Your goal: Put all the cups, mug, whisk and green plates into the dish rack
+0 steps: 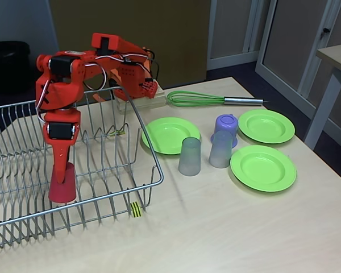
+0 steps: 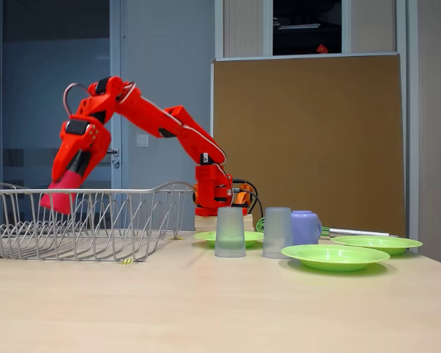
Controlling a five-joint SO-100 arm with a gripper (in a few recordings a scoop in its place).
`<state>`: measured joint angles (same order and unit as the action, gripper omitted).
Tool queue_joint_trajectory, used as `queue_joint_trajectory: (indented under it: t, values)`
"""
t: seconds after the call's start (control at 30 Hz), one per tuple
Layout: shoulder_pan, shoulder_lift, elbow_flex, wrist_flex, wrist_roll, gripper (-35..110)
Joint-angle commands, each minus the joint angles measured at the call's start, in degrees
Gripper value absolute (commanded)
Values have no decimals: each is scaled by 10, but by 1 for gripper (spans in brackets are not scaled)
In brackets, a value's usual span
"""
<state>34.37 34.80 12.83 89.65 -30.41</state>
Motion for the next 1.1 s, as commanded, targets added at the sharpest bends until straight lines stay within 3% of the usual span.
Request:
queue_joint_trajectory:
  t: [0.0, 0.3, 0.8, 1.07]
  values:
    - [31, -13, -39, 2, -19, 5]
    - [77, -94, -79, -6, -45, 6]
    - [83, -111, -83, -18, -76, 33]
    - [72, -89, -82, -9, -74, 35]
